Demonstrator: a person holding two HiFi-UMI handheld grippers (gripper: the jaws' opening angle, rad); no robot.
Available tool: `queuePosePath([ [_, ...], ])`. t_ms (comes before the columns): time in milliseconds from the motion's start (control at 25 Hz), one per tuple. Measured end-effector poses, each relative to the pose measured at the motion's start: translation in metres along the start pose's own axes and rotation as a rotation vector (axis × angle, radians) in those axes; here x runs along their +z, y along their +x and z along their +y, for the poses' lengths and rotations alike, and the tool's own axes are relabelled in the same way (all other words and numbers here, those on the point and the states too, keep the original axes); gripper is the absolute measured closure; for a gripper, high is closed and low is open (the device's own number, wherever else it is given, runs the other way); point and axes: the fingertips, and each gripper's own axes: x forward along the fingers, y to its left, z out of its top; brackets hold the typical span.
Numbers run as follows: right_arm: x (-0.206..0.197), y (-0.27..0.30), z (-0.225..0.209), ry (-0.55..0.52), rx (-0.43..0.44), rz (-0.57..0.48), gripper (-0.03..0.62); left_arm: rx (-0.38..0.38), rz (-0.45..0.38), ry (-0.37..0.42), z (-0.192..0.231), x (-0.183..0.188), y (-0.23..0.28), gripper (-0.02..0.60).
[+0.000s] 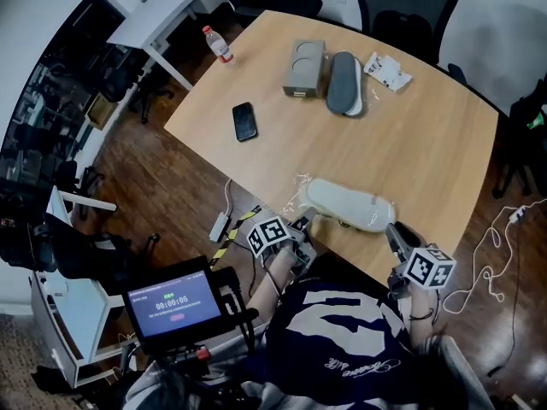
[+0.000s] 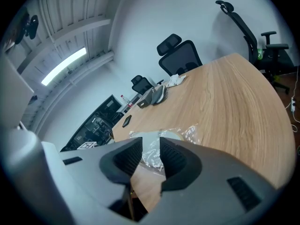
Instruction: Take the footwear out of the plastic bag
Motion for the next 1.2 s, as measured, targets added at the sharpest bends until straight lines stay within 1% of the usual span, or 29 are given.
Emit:
queuePosePath([
  [40,-0.004,0.0,-0.006,0.001,-0.005,0.022,0.49,0.001,0.001,0.007,-0.001,0.001,0.002,0.376],
  [160,-0.017,0.0,-0.024,0.002,-0.009,0.081,0.487,0.018,-0.011,0.007,-0.001,0.004,0.008,0.382],
  [280,-0.026,0.002,-0.041,0.003,-0.004,0.134,0.482,0.044,-0.02,0.008,0.002,0.006,0.01,0.464],
  [400,-0.031,0.007,-0.055,0.002,0.02,0.186,0.476,0.053,-0.008,0.035,0.003,0.005,0.013,0.498],
  [520,-0.031,0.014,-0.064,0.007,0.066,0.227,0.476,0.067,-0.002,0.079,0.003,0.005,0.017,0.557],
  [680,-0.03,0.025,-0.063,-0.025,0.125,0.278,0.474,0.097,0.005,0.103,0.005,0.006,0.02,0.575],
  [800,-0.032,0.035,-0.066,-0.089,0.137,0.324,0.433,0.127,0.033,0.141,0.005,0.006,0.022,0.577],
  [920,-0.035,0.042,-0.066,-0.148,0.156,0.36,0.413,0.153,0.059,0.187,0.006,0.004,0.022,0.577],
  [1080,-0.034,0.054,-0.057,-0.22,0.207,0.414,0.402,0.155,0.073,0.19,0.006,0.004,0.023,0.577],
  [1200,-0.034,0.065,-0.054,-0.273,0.222,0.475,0.378,0.157,0.075,0.194,0.006,0.004,0.024,0.577],
])
